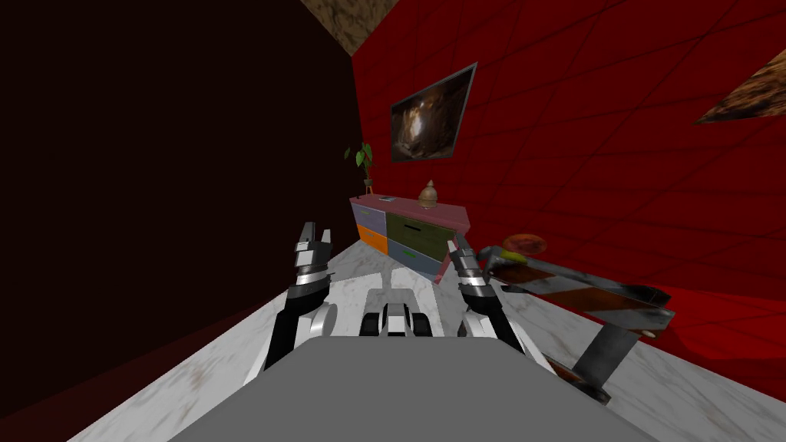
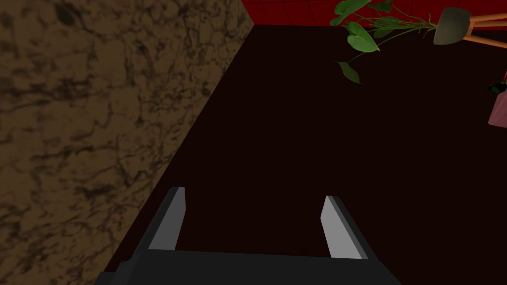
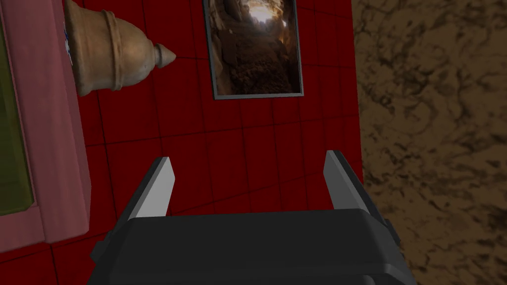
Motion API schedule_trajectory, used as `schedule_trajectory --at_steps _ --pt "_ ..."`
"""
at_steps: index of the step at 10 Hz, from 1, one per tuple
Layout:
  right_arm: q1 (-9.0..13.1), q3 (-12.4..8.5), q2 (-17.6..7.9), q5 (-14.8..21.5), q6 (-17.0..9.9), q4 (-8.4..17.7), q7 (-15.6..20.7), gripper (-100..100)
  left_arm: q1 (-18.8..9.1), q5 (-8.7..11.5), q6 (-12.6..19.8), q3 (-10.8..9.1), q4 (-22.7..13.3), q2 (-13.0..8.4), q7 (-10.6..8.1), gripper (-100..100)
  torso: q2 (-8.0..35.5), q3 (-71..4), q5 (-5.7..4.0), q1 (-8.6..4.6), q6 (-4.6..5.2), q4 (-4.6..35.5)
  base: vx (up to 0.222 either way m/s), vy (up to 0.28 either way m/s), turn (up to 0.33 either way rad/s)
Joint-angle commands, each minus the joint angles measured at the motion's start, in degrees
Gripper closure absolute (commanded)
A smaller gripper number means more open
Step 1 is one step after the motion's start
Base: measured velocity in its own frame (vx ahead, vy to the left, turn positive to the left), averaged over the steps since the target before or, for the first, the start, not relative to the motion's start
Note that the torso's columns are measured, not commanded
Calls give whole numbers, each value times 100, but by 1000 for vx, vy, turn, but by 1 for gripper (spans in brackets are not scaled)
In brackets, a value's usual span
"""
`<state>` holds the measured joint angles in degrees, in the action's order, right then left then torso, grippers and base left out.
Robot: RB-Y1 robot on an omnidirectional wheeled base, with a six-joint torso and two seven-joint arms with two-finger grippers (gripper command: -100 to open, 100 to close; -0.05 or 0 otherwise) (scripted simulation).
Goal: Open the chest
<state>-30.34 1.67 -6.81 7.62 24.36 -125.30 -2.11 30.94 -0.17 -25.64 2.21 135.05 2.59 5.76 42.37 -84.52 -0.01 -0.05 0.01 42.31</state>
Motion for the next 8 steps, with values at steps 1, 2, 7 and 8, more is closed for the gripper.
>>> schedule_trajectory --at_steps 1,2,7,8 --pt "-65 16 -51 450 -289 34 226 -100 0 0 0 0 0 0 0 0 -3 0 -1 1 -1 0 105 44 32" --pt "-65 16 -51 534 -289 34 226 -100 0 0 0 0 0 0 0 0 -14 -7 1 6 -1 -3 76 42 13" --pt "-120 18 -90 1348 -739 118 575 -100 0 0 0 0 0 0 0 0 -22 -13 3 14 -1 -6 80 44 20" --pt "-141 19 -96 1538 -900 144 700 -100 0 0 0 0 0 0 0 0 -14 -9 2 6 -1 -4 88 41 31"
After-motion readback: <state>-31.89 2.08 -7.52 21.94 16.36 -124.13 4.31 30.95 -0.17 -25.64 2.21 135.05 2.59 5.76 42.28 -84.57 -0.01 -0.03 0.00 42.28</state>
